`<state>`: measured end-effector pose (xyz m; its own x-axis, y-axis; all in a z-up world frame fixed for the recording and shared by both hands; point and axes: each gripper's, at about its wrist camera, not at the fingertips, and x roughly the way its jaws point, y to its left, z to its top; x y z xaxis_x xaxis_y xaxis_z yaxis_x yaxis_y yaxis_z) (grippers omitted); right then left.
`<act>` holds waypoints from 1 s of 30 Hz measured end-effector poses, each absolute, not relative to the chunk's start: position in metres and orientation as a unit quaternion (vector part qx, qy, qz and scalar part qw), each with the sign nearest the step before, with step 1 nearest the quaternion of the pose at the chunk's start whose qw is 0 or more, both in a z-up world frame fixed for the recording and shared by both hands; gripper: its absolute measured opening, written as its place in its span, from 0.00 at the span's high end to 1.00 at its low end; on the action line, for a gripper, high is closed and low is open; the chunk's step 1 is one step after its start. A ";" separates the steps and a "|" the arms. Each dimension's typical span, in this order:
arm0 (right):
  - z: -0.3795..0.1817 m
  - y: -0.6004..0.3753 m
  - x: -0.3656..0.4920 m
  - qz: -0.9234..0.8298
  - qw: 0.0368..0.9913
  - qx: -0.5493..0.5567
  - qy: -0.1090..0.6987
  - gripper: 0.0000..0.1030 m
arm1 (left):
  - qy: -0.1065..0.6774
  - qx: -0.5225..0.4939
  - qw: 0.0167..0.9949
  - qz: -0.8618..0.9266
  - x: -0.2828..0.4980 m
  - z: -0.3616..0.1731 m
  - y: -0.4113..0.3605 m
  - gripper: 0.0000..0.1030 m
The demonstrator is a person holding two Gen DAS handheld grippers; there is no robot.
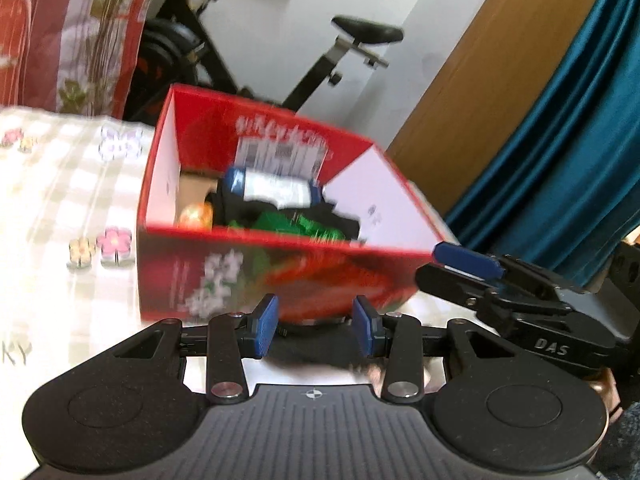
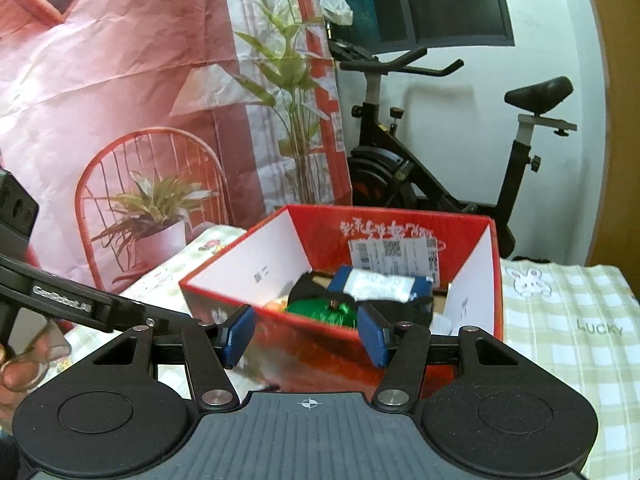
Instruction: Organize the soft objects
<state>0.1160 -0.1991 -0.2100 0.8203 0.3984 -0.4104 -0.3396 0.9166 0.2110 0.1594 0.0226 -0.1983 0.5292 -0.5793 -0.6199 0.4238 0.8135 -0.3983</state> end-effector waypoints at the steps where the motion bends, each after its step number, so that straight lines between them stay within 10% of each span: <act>1: -0.215 -0.200 0.114 0.192 0.951 0.066 0.234 0.48 | 0.397 -0.100 0.866 -0.285 0.160 -0.204 0.022 0.59; 23: -0.279 -0.225 0.107 0.147 0.933 0.115 0.308 0.48 | 0.475 -0.076 0.843 -0.240 0.195 -0.280 -0.023 0.59; 30: -0.288 -0.228 0.106 0.139 0.927 0.122 0.326 0.48 | 0.459 -0.080 0.853 -0.234 0.184 -0.271 -0.016 0.86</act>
